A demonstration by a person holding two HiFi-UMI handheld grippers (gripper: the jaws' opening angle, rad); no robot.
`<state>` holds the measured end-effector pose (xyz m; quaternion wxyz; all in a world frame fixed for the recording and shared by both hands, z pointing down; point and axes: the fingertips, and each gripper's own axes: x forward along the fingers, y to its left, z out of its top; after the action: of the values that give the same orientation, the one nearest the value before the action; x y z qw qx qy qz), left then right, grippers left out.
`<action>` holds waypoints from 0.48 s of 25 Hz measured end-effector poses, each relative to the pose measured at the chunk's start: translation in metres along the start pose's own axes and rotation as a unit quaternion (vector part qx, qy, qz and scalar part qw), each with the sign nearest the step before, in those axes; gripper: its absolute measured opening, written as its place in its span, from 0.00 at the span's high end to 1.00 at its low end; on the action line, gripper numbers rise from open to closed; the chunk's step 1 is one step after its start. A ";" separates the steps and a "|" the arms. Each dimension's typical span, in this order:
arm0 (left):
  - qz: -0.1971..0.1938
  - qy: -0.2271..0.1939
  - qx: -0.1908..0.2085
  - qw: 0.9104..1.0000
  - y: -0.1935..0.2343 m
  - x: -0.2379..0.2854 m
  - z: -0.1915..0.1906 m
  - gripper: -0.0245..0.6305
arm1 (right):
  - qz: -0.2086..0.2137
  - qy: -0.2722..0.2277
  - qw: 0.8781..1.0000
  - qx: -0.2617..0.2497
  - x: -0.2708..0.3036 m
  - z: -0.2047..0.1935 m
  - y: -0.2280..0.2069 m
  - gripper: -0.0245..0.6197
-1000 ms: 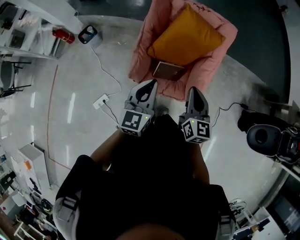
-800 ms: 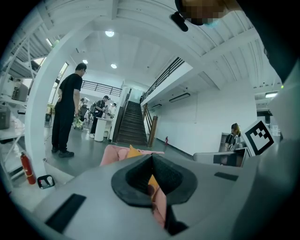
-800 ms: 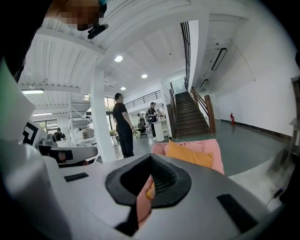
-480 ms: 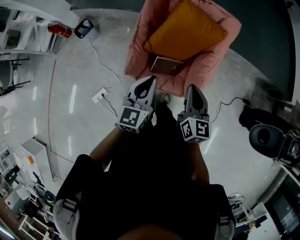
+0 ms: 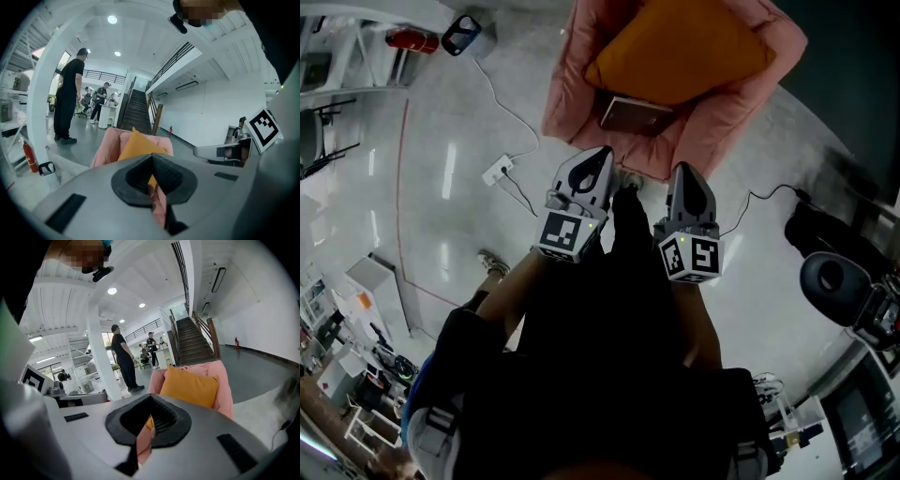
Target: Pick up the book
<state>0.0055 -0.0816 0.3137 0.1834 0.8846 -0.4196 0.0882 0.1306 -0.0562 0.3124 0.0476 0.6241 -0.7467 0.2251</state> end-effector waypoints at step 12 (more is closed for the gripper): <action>0.001 0.030 -0.012 0.999 0.039 0.058 -0.068 0.95 | 0.005 0.050 0.999 0.002 0.064 -0.064 -0.026 0.96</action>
<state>0.0112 -0.1183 0.4038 0.2061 0.8791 -0.4157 0.1095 0.1280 -0.0927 0.3994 0.0828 0.6082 -0.7462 0.2578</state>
